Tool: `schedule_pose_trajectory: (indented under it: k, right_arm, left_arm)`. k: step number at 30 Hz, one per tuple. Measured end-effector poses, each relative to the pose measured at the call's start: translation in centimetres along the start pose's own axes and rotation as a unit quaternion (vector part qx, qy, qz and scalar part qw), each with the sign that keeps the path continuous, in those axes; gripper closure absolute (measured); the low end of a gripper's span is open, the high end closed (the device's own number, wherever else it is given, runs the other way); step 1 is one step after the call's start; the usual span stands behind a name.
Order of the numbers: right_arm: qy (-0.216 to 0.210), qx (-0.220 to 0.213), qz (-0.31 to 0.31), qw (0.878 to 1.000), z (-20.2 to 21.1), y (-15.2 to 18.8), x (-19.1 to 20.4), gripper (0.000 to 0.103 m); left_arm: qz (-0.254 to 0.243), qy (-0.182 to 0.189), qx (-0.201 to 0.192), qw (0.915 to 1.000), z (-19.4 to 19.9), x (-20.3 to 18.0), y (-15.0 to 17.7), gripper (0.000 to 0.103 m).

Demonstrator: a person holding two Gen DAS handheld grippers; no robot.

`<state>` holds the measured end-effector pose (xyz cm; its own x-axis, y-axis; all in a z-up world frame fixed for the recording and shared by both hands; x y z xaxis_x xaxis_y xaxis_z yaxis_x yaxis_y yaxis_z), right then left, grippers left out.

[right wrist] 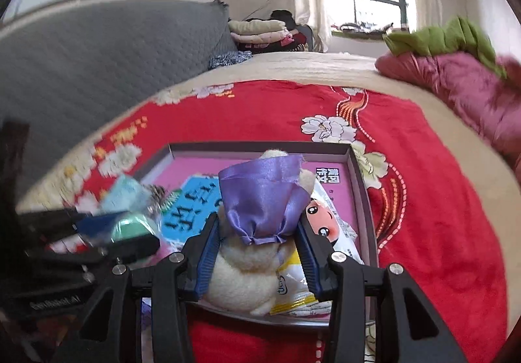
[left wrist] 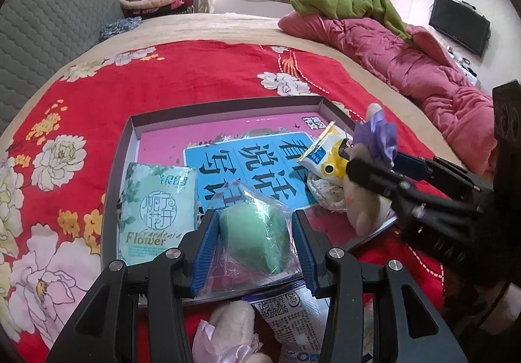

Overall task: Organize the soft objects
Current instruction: 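Lower the bunny into the box and open the right tool while the left tool lowers the ball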

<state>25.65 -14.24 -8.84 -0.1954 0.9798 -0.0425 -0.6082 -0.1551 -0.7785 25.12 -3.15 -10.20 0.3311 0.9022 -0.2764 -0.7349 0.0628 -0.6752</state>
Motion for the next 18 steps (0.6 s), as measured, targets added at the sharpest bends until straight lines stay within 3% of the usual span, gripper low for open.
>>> schedule_pose_trajectory:
  k: [5,18]
  right_arm:
    - [0.055,0.005,0.062,0.997,-0.7,1.2,0.4,0.057]
    - [0.061,0.004,0.082,0.995,-0.9,1.6,0.6,0.053]
  left_arm:
    - [0.000,0.000,0.005,1.0000,-0.2,0.1,0.2,0.056]
    - [0.006,-0.001,0.013,0.9999,-0.6,0.4,0.5,0.054]
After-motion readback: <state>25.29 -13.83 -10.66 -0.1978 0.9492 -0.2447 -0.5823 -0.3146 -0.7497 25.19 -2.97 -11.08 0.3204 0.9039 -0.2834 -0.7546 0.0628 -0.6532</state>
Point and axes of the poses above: each gripper's, at about its wrist camera, not at the fingertips, and z roughly against the way its jaws point, x to its left, y to its underside, the point moved 10 cm from there along -z, roughly the way its jaws point, and after that the axes turned 11 degrees about y, right-handed, at the moved point
